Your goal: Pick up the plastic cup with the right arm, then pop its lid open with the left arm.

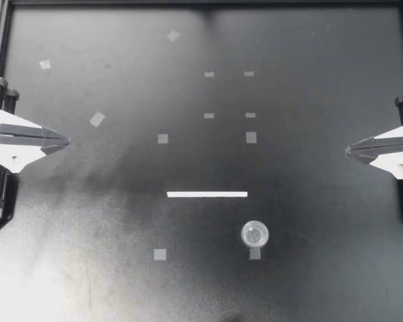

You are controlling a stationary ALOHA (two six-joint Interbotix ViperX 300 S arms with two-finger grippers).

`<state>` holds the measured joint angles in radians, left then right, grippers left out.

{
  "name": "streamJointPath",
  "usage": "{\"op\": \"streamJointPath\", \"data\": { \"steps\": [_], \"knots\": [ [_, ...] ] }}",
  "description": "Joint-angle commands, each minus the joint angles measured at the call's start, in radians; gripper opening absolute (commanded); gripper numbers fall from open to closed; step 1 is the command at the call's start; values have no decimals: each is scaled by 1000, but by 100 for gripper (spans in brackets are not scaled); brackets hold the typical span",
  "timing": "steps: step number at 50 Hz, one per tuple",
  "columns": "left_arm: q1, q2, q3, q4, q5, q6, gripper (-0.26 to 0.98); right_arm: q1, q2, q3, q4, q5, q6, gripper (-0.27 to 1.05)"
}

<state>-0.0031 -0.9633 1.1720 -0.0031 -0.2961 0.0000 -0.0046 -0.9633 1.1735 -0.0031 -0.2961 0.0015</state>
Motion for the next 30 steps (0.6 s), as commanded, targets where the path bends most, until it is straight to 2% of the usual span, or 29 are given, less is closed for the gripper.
{"op": "streamJointPath", "data": {
  "steps": [1, 3, 7, 9, 12, 18, 24, 30],
  "knots": [
    [-12, 18, 51, -3, 25, -12, -2, -6, 21, 9, 2, 3, 2, -1],
    [-11, 31, 72, -18, 46, -17, -9, -6, 40, 20, 3, 28, 3, -8],
    [0, 66, 58, -87, 87, -18, -13, -6, 98, 21, 5, 120, 6, -12],
    [5, 95, 15, -114, 117, -12, -13, -6, 132, 9, 5, 163, 15, -12],
    [6, 149, -55, -118, 173, -3, -12, -6, 167, -3, 8, 179, 38, -12],
    [5, 348, -201, -115, 290, 8, -12, -2, 215, 25, 21, 155, 160, -10],
    [-6, 545, -258, -115, 224, 12, -12, 84, 221, 112, 14, 81, 279, 2],
    [-44, 719, -301, -101, 28, 18, -12, 167, 225, 198, 15, -35, 344, 31]
  ]
}}
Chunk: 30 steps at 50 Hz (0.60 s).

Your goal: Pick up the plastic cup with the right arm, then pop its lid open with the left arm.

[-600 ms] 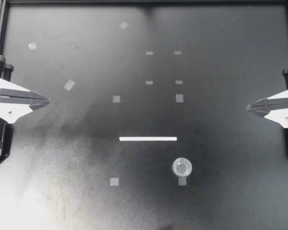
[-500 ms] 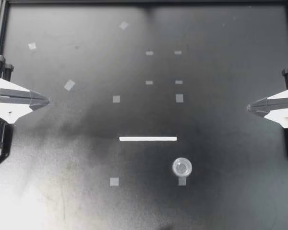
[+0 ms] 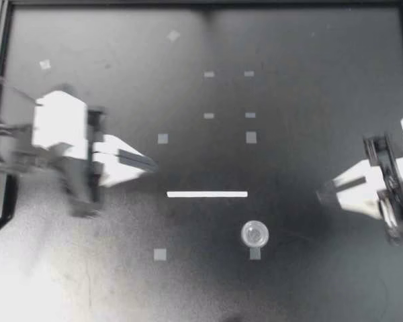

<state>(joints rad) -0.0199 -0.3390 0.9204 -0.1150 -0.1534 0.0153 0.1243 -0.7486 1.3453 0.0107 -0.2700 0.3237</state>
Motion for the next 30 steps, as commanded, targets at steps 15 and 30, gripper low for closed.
{"op": "streamJointPath", "data": {
  "steps": [15, 30],
  "knots": [
    [-97, 469, -278, 37, -212, 5, -12, 41, 106, 54, 0, -87, 43, 64],
    [-98, 503, -301, 41, -144, 3, -12, 41, 462, -95, 3, -146, 43, 64]
  ]
}}
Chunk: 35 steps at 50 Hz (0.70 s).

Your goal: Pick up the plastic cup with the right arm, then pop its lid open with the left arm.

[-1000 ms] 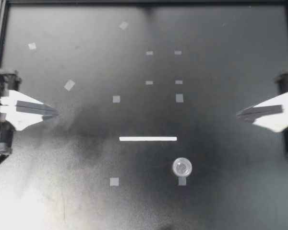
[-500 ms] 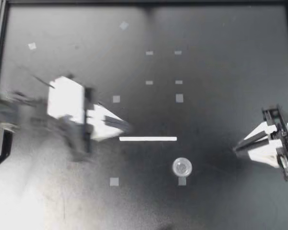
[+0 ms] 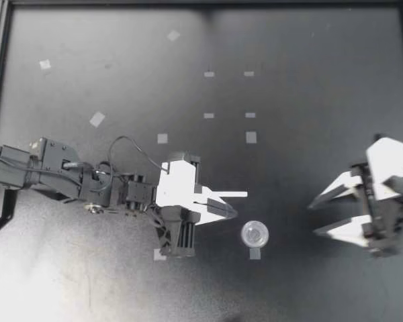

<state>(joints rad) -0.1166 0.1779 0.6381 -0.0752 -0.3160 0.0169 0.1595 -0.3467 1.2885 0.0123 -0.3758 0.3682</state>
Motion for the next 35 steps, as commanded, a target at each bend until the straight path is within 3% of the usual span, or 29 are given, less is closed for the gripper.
{"op": "streamJointPath", "data": {
  "steps": [1, 16, 35],
  "knots": [
    [-2, -12, -18, 2, 25, 2, -12, 6, 78, -41, 2, -57, 0, 64],
    [-9, 29, -23, 14, 25, 5, -12, 8, 316, -89, 20, -218, 26, 64],
    [-25, 92, -64, 17, -57, 3, -12, 29, 407, -129, 18, -265, 25, 64]
  ]
}}
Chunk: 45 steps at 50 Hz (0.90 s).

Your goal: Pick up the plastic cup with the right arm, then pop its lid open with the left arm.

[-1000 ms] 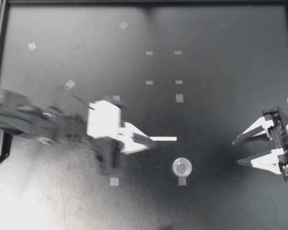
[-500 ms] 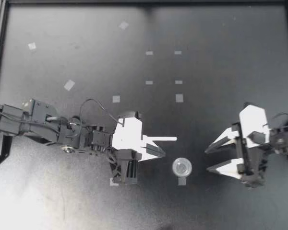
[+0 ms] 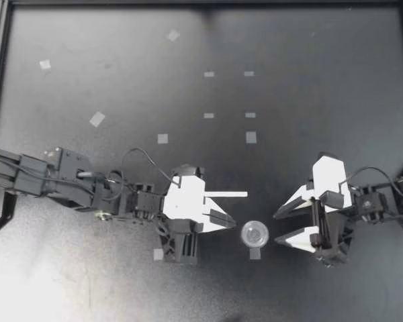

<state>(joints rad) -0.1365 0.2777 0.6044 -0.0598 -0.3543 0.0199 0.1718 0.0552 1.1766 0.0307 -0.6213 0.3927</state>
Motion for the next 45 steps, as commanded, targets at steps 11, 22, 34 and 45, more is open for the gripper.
{"op": "streamJointPath", "data": {
  "steps": [11, 22, 34, 45],
  "knots": [
    [-5, 26, -72, 6, -14, 0, -12, 32, 64, -49, 0, -26, -2, 64],
    [-6, 41, -75, 6, -15, -11, -12, 32, 86, -55, 0, -38, -2, 64],
    [-6, 69, -92, 6, -14, -11, -12, 31, 106, -72, 3, -38, -8, 64],
    [-6, 69, -87, 6, -11, -11, -12, 28, 127, -87, 15, -52, -14, 64]
  ]
}}
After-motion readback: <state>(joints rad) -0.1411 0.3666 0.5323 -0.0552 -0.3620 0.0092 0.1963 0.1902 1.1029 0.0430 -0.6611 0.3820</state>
